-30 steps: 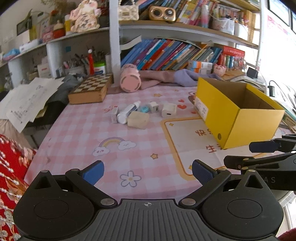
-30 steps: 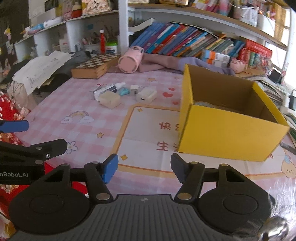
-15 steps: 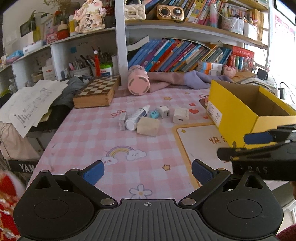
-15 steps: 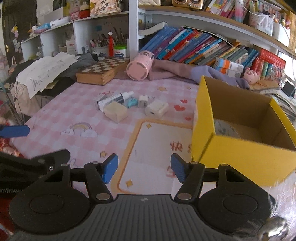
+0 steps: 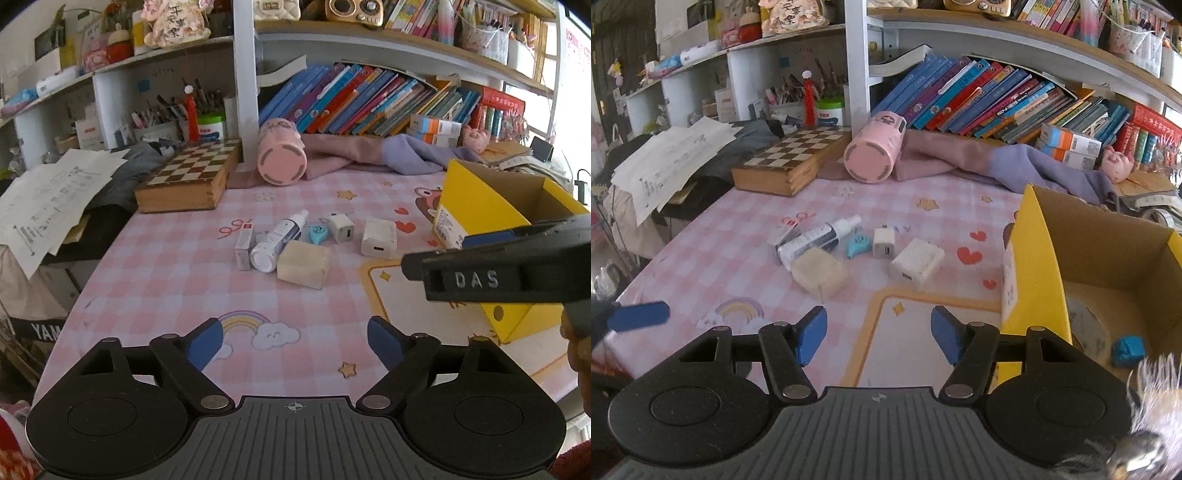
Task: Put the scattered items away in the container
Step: 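Grasp the white charger with the right tool while the left tool grasps the cream sponge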
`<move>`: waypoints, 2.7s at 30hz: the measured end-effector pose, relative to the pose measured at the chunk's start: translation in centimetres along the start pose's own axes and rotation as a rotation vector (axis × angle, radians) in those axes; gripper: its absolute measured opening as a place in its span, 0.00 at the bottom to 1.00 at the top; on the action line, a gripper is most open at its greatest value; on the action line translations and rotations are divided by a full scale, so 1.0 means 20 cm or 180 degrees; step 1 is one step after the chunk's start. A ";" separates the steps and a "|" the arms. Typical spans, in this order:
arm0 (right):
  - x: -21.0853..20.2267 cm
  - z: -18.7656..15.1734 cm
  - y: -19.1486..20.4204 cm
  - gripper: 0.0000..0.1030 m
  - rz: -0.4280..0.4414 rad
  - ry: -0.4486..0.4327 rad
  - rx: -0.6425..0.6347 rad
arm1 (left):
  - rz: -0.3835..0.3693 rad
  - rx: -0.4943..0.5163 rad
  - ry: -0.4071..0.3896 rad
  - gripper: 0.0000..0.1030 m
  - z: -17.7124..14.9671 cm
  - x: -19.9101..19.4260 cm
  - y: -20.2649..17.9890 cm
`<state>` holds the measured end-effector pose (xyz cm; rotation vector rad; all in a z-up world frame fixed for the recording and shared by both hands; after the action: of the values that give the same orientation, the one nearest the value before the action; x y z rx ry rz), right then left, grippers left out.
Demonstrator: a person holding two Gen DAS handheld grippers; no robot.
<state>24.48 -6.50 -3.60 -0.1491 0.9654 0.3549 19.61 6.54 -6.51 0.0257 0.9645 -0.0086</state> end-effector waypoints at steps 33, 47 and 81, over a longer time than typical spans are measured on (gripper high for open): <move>0.56 0.41 -0.21 0.70 -0.0116 0.0660 0.0435 | -0.0150 0.0150 0.0372 0.74 0.37 0.59 -0.05; 0.72 0.41 -0.26 0.58 -0.0086 0.0937 0.0622 | -0.0159 -0.0074 0.0473 0.66 0.38 0.68 0.00; 0.71 0.36 -0.24 0.41 -0.0118 0.0948 0.0314 | -0.0300 0.0312 0.0567 0.46 0.25 0.57 -0.03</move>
<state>39.19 -5.71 -11.45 -0.1317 1.2703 0.2540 30.12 5.94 -13.07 0.0724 1.1421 -0.1424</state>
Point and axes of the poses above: each gripper's, at about its wrist camera, not at the fingertips, and x roughly the way its jaws point, y to its left, z to its top, the point moved 7 cm from there along x, roughly the way its jaws point, and after that the axes turned 15 degrees about y, right-handed, at the moved point
